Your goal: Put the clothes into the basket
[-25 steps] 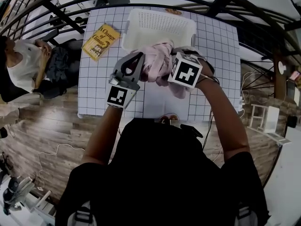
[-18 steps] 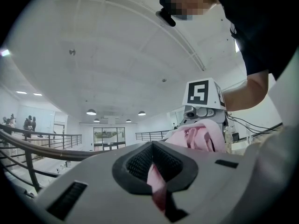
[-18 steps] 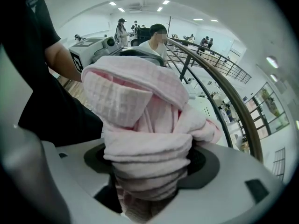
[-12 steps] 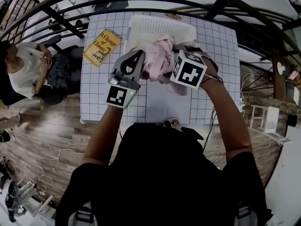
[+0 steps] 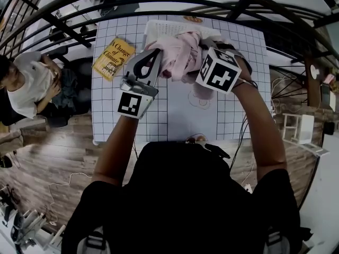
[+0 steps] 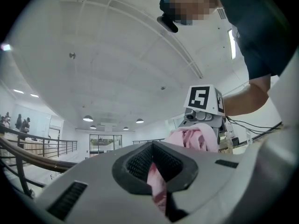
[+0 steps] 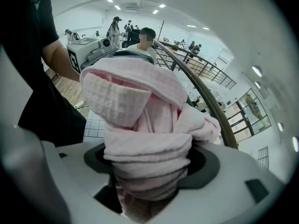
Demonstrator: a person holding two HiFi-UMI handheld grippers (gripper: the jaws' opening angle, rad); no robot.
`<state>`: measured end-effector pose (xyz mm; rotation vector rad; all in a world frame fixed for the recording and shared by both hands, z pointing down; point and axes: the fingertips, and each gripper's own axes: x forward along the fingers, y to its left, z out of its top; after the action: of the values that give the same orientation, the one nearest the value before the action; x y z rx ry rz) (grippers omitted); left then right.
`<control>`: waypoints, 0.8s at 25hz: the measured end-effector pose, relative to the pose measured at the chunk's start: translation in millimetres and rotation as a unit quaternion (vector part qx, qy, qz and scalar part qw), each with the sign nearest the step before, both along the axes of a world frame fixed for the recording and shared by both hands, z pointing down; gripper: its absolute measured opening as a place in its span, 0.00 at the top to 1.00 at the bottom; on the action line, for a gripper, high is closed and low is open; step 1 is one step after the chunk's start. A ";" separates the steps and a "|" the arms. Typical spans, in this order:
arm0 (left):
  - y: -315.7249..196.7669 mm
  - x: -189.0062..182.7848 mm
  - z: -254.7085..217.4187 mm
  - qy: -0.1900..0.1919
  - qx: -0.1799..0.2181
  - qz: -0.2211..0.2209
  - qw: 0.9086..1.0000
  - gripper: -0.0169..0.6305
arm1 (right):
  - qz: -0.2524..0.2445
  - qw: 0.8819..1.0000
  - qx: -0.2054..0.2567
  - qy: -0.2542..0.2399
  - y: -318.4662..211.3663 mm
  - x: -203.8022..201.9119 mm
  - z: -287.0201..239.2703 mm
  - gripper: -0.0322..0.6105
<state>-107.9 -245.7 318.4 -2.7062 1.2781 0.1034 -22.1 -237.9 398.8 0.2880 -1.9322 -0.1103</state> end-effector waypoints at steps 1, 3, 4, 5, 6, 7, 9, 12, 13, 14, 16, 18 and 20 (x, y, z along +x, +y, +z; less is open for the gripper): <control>-3.1 -1.4 -1.4 0.002 0.001 0.000 1.000 0.97 | 0.005 1.000 0.005 0.000 -6.3 0.8 -1.9 0.37; -8.3 -2.7 -1.6 0.004 0.002 0.002 1.000 0.97 | 0.012 1.000 0.012 0.001 -17.9 2.9 -3.2 0.37; -10.3 -2.7 -0.4 0.005 0.001 0.003 1.000 0.97 | 0.014 1.000 0.015 0.002 -22.9 4.2 -2.6 0.37; -12.3 -2.7 1.2 0.006 -0.001 0.004 1.000 0.97 | 0.015 1.000 0.018 0.005 -27.5 5.3 -1.2 0.37; -14.4 -3.2 2.8 0.006 -0.002 0.003 1.000 0.97 | 0.015 1.000 0.020 0.008 -31.9 5.9 0.8 0.37; -16.9 -4.1 4.3 0.007 -0.003 0.002 1.000 0.97 | 0.014 1.000 0.022 0.011 -36.2 6.0 3.3 0.37; -22.7 -5.8 7.3 0.010 -0.004 -0.002 1.000 0.97 | 0.009 1.000 0.022 0.015 -44.7 5.5 9.4 0.37; -32.1 -5.3 17.0 0.010 -0.009 -0.010 1.000 0.97 | -0.003 1.000 0.023 0.020 -57.3 4.9 21.9 0.37; -35.7 -4.6 21.6 0.008 -0.011 -0.014 1.000 0.97 | -0.007 0.999 0.024 0.022 -61.8 4.5 27.1 0.37; -39.5 -3.8 26.4 0.006 -0.014 -0.018 1.000 0.97 | -0.012 0.999 0.025 0.023 -66.1 3.9 33.0 0.37; -47.6 -1.7 35.9 0.004 -0.019 -0.026 0.999 0.97 | -0.023 0.999 0.023 0.026 -73.9 1.6 46.6 0.37; -55.8 1.0 43.9 0.002 -0.025 -0.031 0.999 0.97 | -0.033 0.999 0.018 0.025 -81.1 -1.2 61.7 0.37; -64.9 5.1 50.0 0.000 -0.029 -0.032 0.999 0.97 | -0.040 0.999 0.015 0.025 -88.4 -3.1 76.5 0.37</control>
<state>-102.8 -310.6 368.4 -2.7103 1.3865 0.0586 -25.2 -326.3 475.3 0.2257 -1.8931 -0.1978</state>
